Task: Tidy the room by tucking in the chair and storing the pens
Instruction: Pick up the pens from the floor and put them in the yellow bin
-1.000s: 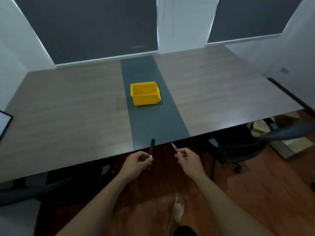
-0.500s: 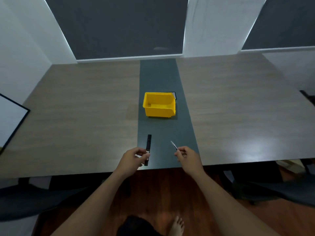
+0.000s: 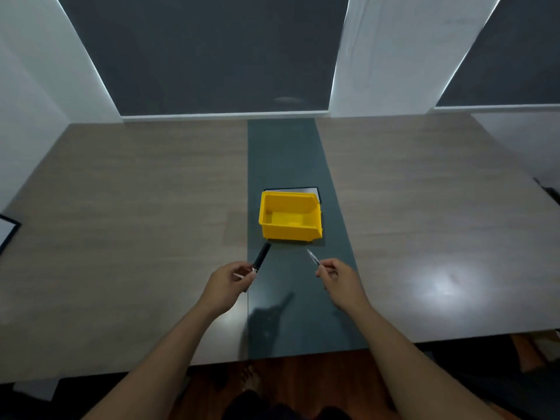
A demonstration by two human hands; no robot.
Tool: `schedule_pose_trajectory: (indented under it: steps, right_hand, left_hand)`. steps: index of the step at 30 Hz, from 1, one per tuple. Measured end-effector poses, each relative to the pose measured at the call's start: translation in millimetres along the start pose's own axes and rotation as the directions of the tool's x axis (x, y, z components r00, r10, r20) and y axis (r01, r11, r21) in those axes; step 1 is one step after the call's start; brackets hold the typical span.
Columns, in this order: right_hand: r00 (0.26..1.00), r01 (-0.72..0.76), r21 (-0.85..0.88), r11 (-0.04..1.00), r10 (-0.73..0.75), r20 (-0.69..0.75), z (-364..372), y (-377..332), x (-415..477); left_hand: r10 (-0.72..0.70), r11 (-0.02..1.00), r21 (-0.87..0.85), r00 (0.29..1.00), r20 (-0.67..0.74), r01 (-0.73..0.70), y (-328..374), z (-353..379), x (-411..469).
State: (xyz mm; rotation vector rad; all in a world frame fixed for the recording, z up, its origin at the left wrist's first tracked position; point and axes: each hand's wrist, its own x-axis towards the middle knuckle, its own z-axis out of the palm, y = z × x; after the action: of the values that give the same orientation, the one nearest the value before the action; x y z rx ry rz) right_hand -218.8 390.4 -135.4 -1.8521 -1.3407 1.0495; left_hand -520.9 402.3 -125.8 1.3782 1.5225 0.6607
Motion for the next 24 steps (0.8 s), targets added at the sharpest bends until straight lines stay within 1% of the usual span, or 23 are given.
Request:
schedule_pose_trajectory:
  steps: [3,6,10,15,17,21,24]
  right_hand:
    - [0.998,0.02,-0.02,1.0,-0.021,-0.067,-2.4,-7.6,20.6]
    - [0.997,0.003,-0.049,0.999,-0.007,-0.076,-7.1,-8.9,40.6]
    - [0.996,-0.015,-0.104,0.994,0.005,-0.089,-13.0,-8.5,73.9]
    - [0.998,0.029,-0.232,0.972,-0.04,-0.043,-22.6,-10.5,126.9]
    - [0.998,0.046,-0.251,0.967,-0.053,-0.02,-28.6,-12.9,149.4]
    - [0.999,0.047,-0.266,0.963,-0.041,0.031,-35.7,-14.0,192.7]
    - [0.997,0.003,-0.295,0.955,0.019,0.071,-32.4,-5.1,228.2]
  left_hand:
    - [0.009,1.0,-0.013,1.0,0.029,-0.009,2.6,-10.7,35.4]
    - [0.023,1.0,0.002,0.998,0.057,-0.023,9.4,-16.0,69.5]
    - [0.06,0.995,0.074,0.996,0.073,-0.065,24.2,-16.1,109.1]
    - [0.066,0.982,0.171,0.995,0.077,-0.079,38.1,-8.7,155.3]
    - [0.075,0.972,0.217,0.995,0.065,-0.088,43.5,-2.1,174.5]
    - [0.143,0.907,0.381,0.982,0.126,-0.181,50.7,14.4,214.0]
    - [0.168,0.838,0.492,0.969,0.179,-0.236,45.5,27.2,247.2]
